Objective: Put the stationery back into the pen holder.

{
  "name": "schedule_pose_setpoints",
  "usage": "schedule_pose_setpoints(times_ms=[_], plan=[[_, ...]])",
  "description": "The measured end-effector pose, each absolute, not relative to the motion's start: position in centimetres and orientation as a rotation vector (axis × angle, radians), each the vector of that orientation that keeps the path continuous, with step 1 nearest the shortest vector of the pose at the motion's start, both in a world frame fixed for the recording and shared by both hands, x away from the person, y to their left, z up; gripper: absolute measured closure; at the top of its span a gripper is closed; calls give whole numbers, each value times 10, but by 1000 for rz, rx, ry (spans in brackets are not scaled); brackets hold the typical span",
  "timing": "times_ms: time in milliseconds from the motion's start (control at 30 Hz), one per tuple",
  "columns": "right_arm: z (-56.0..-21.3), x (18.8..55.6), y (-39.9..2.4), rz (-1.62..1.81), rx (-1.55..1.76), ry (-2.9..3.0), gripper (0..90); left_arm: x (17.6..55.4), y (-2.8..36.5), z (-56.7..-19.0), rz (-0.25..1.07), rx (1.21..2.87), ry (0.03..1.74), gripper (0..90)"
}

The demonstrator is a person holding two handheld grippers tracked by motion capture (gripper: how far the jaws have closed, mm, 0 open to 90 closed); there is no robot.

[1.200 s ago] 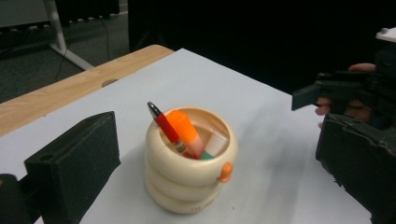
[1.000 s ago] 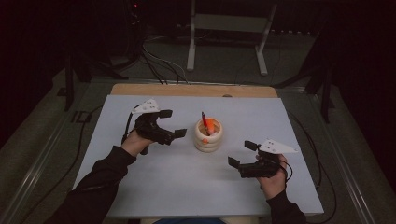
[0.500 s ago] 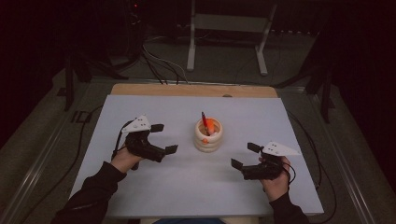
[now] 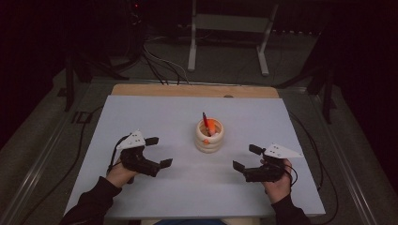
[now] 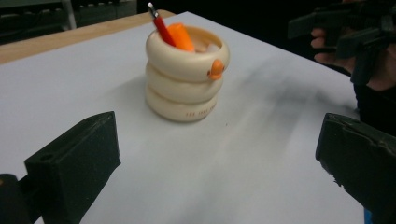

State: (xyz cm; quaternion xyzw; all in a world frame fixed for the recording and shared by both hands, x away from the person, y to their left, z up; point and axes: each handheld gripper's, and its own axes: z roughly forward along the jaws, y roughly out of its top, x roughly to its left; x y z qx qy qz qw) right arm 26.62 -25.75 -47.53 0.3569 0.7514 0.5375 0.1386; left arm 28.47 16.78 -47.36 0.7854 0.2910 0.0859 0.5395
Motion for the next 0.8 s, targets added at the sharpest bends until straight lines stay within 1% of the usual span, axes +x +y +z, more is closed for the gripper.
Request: schedule_pose_setpoints(times_ms=[267, 800], plan=[[-476, 267, -256, 1546, 1027, 2179, 29, 276, 183, -488, 220, 1865, 740, 3], [-477, 265, -256, 1544, 1015, 2189, 29, 251, 214, -508, 320, 1883, 829, 3]])
